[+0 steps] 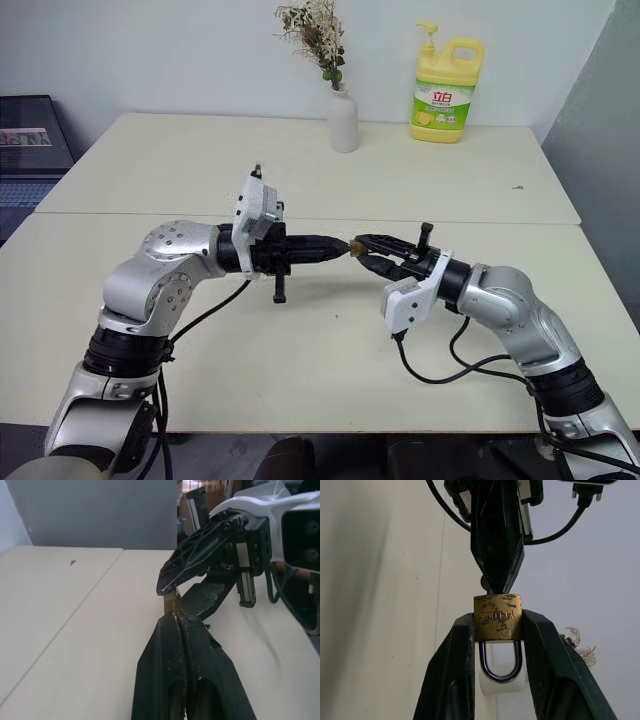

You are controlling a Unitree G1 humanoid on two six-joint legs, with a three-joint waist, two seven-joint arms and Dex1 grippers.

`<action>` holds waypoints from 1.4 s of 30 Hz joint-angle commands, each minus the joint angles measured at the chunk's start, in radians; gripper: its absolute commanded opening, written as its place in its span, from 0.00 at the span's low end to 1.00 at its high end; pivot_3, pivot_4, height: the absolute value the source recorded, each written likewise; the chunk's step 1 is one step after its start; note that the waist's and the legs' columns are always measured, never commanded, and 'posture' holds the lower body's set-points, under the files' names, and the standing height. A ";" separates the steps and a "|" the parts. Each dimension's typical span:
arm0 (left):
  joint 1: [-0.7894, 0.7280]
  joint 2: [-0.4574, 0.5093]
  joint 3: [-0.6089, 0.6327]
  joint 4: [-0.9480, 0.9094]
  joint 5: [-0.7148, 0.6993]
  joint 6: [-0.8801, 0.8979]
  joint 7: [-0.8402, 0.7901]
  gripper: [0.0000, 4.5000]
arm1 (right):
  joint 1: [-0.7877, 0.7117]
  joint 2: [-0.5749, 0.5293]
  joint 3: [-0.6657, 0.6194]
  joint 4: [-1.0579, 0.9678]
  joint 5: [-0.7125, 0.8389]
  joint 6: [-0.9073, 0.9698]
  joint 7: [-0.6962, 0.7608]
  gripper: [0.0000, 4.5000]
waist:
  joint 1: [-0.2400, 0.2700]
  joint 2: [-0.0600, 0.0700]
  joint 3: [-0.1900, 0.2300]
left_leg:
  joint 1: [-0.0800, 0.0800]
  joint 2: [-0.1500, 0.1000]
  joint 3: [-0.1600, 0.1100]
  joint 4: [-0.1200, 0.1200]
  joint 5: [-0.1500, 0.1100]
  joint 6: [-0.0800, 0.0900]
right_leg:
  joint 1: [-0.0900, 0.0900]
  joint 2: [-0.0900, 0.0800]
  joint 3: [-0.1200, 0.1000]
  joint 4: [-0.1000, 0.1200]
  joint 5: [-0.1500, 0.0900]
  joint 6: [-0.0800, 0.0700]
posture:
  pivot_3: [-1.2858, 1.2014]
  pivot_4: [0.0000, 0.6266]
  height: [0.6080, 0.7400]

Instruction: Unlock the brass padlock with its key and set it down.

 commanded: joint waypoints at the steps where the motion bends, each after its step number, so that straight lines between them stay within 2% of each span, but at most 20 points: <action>1: 0.010 -0.007 -0.033 -0.048 0.042 -0.114 -0.035 0.00 | -0.031 0.010 -0.043 -0.030 0.050 0.042 -0.004 0.21 | 0.001 0.000 0.000 | 0.000 0.000 0.000 0.000 0.000 0.000 | 0.000 0.000 0.000 0.000 0.000 0.000 | 0.52 0.24 1.00; 9: -0.003 -0.030 -0.053 -0.002 0.164 -0.370 -0.040 0.00 | -0.027 0.012 -0.037 -0.041 0.056 0.049 0.005 0.21 | 0.001 0.000 0.000 | 0.000 0.000 0.000 0.000 0.000 0.000 | 0.000 0.000 0.000 0.000 0.000 0.000 | 0.52 0.24 1.00; 13: -0.011 -0.048 -0.049 0.023 0.181 -0.415 -0.026 0.00 | -0.025 0.012 -0.036 -0.043 0.056 0.052 0.006 0.21 | 0.001 0.000 0.000 | 0.000 0.000 0.000 0.000 0.000 0.000 | 0.000 0.000 0.000 0.000 0.000 0.000 | 0.52 0.24 1.00; 21: -0.010 -0.070 0.008 0.000 0.059 -0.138 0.038 0.00 | -0.030 0.006 -0.037 -0.034 0.055 0.049 0.009 0.21 | 0.000 0.000 0.000 | 0.000 0.000 0.000 0.000 0.000 0.000 | 0.000 0.000 0.000 0.000 0.000 0.000 | 0.52 0.24 1.00; 24: -0.026 -0.069 0.026 0.003 0.014 -0.038 0.060 0.13 | -0.030 0.005 -0.037 -0.036 0.054 0.050 0.010 0.21 | 0.000 0.000 0.000 | 0.000 0.000 0.000 0.000 0.000 0.000 | 0.000 0.000 0.000 0.000 0.000 0.000 | 0.52 0.24 1.00; 29: -0.051 -0.033 0.062 -0.018 -0.124 0.257 0.097 0.46 | -0.028 0.000 -0.036 -0.037 0.053 0.047 0.013 0.21 | -0.001 0.000 0.000 | 0.000 0.000 -0.001 0.000 0.000 0.000 | 0.000 0.000 -0.001 0.000 0.000 0.000 | 0.52 0.24 1.00; 37: -0.073 -0.029 0.110 -0.066 -0.265 0.481 0.155 0.46 | -0.034 -0.002 -0.024 -0.033 0.041 0.024 0.015 0.21 | 0.000 0.000 0.000 | 0.000 0.000 -0.001 0.000 0.000 0.000 | 0.000 0.000 -0.001 0.000 0.000 0.000 | 0.52 0.24 1.00; 42: -0.071 -0.014 0.093 -0.068 -0.252 0.480 0.161 0.46 | -0.033 -0.001 -0.019 -0.034 0.034 0.013 0.014 0.21 | -0.001 0.000 0.000 | 0.000 0.000 -0.001 0.000 0.000 0.000 | 0.000 0.000 -0.001 0.000 0.000 0.000 | 0.52 0.24 1.00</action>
